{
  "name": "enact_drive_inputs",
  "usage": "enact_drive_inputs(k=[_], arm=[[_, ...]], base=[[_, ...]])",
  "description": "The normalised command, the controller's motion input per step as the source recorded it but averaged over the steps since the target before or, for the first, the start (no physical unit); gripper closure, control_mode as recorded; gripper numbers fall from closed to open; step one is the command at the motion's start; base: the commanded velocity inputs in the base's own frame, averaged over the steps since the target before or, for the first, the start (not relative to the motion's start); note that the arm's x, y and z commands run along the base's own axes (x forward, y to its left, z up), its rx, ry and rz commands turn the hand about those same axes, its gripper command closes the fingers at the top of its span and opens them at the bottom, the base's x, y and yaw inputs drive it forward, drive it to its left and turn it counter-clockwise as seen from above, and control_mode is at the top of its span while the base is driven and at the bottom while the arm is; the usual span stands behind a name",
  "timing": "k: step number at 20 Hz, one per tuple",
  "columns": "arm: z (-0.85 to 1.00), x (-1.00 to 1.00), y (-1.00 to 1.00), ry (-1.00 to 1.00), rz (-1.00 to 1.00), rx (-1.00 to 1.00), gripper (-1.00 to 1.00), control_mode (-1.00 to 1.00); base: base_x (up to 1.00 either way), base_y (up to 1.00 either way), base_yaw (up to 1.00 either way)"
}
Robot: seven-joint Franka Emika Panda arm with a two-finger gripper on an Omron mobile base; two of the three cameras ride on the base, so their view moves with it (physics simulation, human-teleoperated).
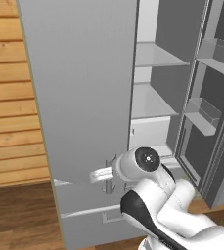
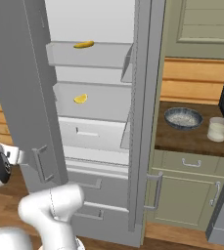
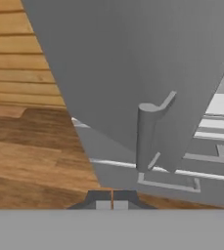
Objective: Grab a lemon wedge from the fridge and one ice cube from the ice bowl, and put them in the glass of lemonade.
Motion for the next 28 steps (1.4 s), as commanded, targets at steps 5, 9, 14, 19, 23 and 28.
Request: enact_drive_inputs(k=[5,9,14,19,23,28], arm=[[1.00,-0.53,-0.79,-0.05,-0.04,0.01,1.00,-1.00],[1.00,-0.25,-0.62,-0.01,-0.01,0.01,1.00,-1.00],[0.75,0.14,-1.00,-0.02,-0.12,0.17,1.00,-1.00],[0.16,0.87,-0.61,0.05,-0.19,0.26,1.00,-1.00],[0.04,0.82,0.02,0.09,-0.10,0.14,1.00,-1.00],[-0.03,0.83,0.18,0.00,-0.13,0.05,-1.00,-1.00]], base=[[0.00,0.00,0.00],[0.00,0.00,0.00],[0.00,0.00,0.00],[0.00,0.00,0.00],[0.00,0.00,0.00],[0.00,0.00,0.00]])
